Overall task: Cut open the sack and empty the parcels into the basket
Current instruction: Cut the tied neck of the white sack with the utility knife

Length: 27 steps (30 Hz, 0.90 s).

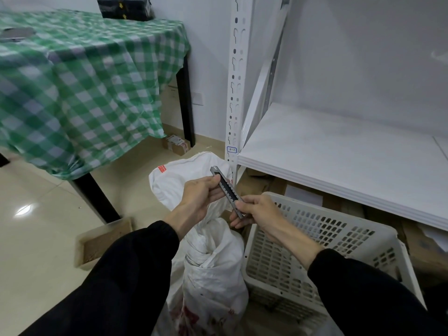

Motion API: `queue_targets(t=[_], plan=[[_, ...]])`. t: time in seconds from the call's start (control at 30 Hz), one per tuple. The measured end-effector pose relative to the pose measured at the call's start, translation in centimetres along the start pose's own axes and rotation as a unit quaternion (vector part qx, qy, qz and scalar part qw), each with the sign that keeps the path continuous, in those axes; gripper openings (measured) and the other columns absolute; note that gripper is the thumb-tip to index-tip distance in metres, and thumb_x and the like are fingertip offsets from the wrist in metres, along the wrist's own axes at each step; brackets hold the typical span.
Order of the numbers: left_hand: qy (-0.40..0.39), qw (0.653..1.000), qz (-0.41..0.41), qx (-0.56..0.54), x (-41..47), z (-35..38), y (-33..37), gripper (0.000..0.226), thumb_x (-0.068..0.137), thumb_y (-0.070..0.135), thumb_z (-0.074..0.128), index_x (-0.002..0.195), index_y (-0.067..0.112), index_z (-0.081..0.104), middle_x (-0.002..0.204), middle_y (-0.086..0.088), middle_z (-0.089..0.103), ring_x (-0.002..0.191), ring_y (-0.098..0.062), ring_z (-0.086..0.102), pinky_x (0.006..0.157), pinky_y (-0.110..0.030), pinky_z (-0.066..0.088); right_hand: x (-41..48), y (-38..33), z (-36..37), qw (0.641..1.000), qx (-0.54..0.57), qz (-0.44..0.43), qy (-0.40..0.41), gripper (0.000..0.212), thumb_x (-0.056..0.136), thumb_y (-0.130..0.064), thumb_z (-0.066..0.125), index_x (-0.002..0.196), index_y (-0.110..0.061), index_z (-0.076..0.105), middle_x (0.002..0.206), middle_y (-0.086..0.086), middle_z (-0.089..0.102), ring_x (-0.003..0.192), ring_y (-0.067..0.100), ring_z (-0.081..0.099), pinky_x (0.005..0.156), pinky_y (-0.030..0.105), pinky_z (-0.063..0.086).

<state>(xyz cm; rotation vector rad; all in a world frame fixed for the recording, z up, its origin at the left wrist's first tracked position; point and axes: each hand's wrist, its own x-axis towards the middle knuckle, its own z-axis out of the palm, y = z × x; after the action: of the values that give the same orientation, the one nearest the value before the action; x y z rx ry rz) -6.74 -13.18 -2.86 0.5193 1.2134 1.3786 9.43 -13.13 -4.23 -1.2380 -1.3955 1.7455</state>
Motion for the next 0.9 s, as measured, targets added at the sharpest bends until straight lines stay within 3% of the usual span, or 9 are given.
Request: queue_targets(t=[0.13,0.43,0.6,0.9], plan=[[0.010,1.000,0.002,0.013,-0.2,0.0,-0.2,0.015,0.095,0.001,0.058,0.090,-0.006,0.070,0.080,-0.014,0.075,0.071,-0.021,0.075,0.071,-0.030,0.063,-0.1,0.1,0.6,1.000,0.007,0.016,0.025,0.017,0.097,-0.004,0.055,0.101,0.010,0.064,0.072,0.019,0.067,0.056,0.023,0.068,0.057,0.028,0.059],[0.039,0.999,-0.003,0.002,-0.4,0.0,-0.3,0.015,0.096,0.001,0.058,0.087,-0.004,0.069,0.075,-0.012,0.074,0.066,-0.020,0.074,0.061,-0.027,0.062,-0.3,-0.1,0.9,0.998,0.037,0.037,0.029,0.015,0.096,-0.005,0.057,0.094,0.006,0.067,0.076,0.020,0.069,0.064,0.026,0.070,0.063,0.029,0.061],[0.064,0.998,-0.001,0.006,-0.3,0.4,-0.4,0.015,0.095,0.002,0.059,0.086,-0.004,0.069,0.081,-0.016,0.073,0.073,-0.025,0.072,0.066,-0.030,0.063,-0.3,-0.3,0.9,0.998,0.038,0.042,0.039,0.014,0.095,-0.005,0.057,0.094,0.005,0.067,0.076,0.020,0.068,0.065,0.026,0.070,0.065,0.032,0.061],[0.088,0.995,0.037,0.013,-0.3,0.4,0.0,0.019,0.095,0.000,0.058,0.080,-0.003,0.069,0.076,-0.015,0.071,0.068,-0.023,0.071,0.063,-0.026,0.062,-0.2,-0.6,0.9,0.995,0.090,0.043,0.004,0.016,0.095,-0.010,0.058,0.097,0.002,0.068,0.078,0.017,0.070,0.065,0.022,0.068,0.066,0.030,0.059]])
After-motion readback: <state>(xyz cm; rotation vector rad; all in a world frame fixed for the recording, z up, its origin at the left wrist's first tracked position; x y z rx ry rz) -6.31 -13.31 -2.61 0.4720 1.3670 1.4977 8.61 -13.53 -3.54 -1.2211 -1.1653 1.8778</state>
